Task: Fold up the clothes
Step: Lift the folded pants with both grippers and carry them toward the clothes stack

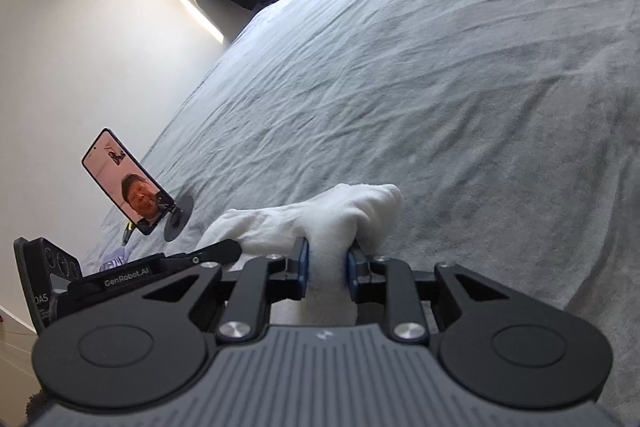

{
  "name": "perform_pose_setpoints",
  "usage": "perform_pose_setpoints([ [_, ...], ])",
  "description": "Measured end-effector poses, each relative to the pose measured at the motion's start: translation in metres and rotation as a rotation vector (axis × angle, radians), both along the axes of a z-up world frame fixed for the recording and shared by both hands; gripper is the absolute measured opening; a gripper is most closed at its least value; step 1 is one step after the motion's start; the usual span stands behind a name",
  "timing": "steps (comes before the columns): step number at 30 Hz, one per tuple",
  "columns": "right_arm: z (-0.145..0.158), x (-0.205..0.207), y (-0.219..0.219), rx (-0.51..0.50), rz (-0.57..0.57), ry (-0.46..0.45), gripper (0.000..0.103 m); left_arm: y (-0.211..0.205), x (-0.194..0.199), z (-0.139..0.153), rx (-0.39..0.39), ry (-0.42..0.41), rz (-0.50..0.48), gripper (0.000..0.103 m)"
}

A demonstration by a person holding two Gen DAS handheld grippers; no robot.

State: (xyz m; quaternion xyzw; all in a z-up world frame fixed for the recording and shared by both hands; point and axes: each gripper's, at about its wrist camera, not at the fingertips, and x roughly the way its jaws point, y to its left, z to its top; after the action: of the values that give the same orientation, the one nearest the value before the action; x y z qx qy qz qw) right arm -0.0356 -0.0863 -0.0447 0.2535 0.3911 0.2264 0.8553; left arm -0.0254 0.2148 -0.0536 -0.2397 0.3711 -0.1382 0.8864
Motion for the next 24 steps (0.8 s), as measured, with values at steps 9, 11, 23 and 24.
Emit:
perform_pose_setpoints([
  [9,-0.016,0.007,0.003,0.019,0.012,-0.016,0.04,0.004,0.007,-0.014,-0.091,-0.024,-0.006,0.046],
  [11,-0.017,0.005,0.005,-0.002,0.026,-0.049,0.04,0.005,0.008,-0.017,-0.11,-0.029,-0.004,0.044],
  [23,-0.017,0.004,0.01,-0.01,0.037,-0.101,0.024,0.011,0.007,-0.022,-0.178,-0.033,0.022,0.021],
  [24,-0.016,0.003,0.01,-0.013,0.036,-0.107,0.024,0.01,0.006,-0.021,-0.172,-0.038,0.024,0.02],
])
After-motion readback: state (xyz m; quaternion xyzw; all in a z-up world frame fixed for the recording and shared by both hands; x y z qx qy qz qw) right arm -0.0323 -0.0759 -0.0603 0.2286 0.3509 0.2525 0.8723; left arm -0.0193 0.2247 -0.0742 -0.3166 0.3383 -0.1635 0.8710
